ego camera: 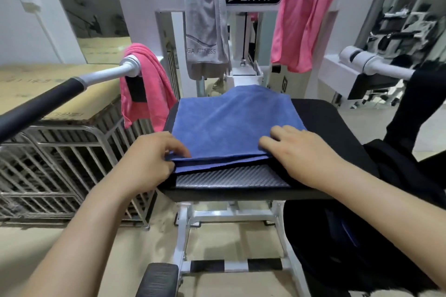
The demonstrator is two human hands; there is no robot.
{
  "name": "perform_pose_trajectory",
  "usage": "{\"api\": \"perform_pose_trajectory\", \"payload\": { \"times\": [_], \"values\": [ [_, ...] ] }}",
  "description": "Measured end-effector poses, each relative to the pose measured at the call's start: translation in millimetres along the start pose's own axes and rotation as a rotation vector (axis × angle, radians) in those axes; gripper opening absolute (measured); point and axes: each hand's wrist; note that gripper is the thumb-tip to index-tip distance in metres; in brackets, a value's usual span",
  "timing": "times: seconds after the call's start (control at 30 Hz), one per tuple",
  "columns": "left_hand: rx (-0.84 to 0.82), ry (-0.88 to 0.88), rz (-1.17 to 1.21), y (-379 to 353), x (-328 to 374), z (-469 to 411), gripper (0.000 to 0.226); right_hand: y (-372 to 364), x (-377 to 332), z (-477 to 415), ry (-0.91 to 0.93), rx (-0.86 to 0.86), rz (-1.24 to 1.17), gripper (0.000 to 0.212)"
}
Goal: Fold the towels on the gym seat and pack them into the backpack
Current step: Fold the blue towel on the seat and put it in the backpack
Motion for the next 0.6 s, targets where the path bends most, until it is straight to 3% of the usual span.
{"api": "perform_pose_trajectory", "payload": {
  "times": [0.13, 0.23, 0.3, 0.4, 0.5, 0.53, 0.6],
  "values": [
    [0.077, -0.192, -0.145, -10.0, -2.1, 17.5, 0.015, -5.0, 25.3, 18.5, -0.268, -0.053, -0.029, 0.026],
    [0.05, -0.2, -0.072, -20.3, 4.3, 20.9, 0.029, -7.6, 37.7, 30.4, -0.403, -0.074, -0.116, 0.029],
    [0.083, -0.163, -0.027, -23.3, 1.1, 19.1, 0.021, -12.1, 41.8, 34.1, -0.429, -0.032, -0.197, 0.031],
    [0.117, -0.146, -0.037, -24.1, -0.9, 19.2, 0.02, -12.2, 44.1, 41.2, -0.517, 0.032, -0.555, 0.033],
    [0.139, -0.126, -0.03, -25.4, 2.5, 18.1, 0.029, -3.6, 46.0, 52.8, -0.649, 0.079, -1.206, 0.033],
    [0.154, -0.101, -0.012, -26.4, 4.0, 17.3, 0.033, -3.2, 46.4, 56.4, -0.671, 0.09, -1.278, 0.029],
    [0.175, -0.053, 0.024, -30.2, 7.2, 16.0, 0.038, -6.8, 46.7, 61.1, -0.657, 0.1, -1.085, 0.023]
  ]
}}
Point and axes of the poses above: each hand's wrist, its own z-axis away from the middle knuckle, its own y-axis out of the back of the hand, x = y × z, and after that the axes turned 3 degrees about z, right-handed
